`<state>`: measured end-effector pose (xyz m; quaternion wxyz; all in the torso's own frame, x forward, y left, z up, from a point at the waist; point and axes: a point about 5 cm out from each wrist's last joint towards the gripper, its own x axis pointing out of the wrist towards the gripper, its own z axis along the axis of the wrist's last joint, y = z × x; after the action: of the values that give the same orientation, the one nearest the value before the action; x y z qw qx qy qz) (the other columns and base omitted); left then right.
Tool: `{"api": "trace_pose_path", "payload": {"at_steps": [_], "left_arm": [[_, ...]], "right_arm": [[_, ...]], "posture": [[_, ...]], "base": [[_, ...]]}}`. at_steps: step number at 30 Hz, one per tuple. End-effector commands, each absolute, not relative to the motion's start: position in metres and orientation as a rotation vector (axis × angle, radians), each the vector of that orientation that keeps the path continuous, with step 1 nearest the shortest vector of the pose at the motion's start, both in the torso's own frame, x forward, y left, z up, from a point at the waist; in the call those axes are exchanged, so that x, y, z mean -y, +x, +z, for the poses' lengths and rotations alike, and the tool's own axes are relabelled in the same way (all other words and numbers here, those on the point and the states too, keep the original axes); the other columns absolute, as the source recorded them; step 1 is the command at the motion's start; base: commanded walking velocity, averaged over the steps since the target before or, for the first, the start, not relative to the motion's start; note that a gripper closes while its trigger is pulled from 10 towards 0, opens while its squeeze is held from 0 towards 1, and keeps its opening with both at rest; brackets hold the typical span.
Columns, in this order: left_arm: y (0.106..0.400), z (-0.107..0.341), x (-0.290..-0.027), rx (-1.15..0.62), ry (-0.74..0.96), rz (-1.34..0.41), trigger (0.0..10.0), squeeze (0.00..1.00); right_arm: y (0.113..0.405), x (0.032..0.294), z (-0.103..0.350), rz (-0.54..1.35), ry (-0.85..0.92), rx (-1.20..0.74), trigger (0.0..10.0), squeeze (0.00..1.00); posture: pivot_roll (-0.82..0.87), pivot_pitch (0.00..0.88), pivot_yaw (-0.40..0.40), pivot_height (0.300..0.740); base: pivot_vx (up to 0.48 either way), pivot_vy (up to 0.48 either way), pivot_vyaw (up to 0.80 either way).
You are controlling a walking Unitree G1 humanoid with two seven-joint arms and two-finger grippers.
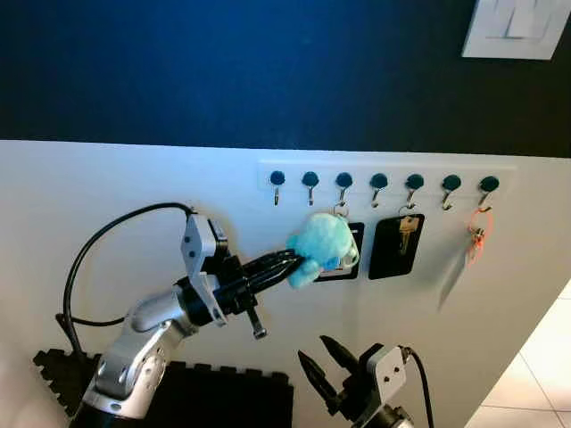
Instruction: Hang keys on a hook
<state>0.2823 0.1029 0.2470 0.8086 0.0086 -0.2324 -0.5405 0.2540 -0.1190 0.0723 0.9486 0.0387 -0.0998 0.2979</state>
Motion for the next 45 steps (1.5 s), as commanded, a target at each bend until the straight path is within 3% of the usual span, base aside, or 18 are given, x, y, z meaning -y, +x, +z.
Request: {"api": "trace_pose_path", "payload": {"at_steps": [1, 13, 45], "left_arm": [[0.286, 0.25, -0.102, 0.524, 0.035, -1.128, 10.0, 0.0], [0.294, 0.257, -0.109, 0.579, 0.077, -1.056, 10.0, 0.0], [0.304, 0.233, -0.151, 0.493, 0.09, -0.895, 10.0, 0.0]], "right_arm": [[0.254, 0.119, 0.072, 0.597, 0.097, 0.198, 10.0, 0.0], [0.253, 0.119, 0.071, 0.593, 0.095, 0.195, 10.0, 0.0], [0.252, 0.121, 0.07, 0.599, 0.086, 0.19, 10.0, 0.0]], "posture": [[0.04, 0.044, 0.026, 0.74], [0.04, 0.029, 0.029, 0.74], [0.03, 0.03, 0.026, 0.74]], "base": [[0.0, 0.0, 0.0], [0.0, 0.0, 0.0], [0.0, 0.0, 0.0]]}}
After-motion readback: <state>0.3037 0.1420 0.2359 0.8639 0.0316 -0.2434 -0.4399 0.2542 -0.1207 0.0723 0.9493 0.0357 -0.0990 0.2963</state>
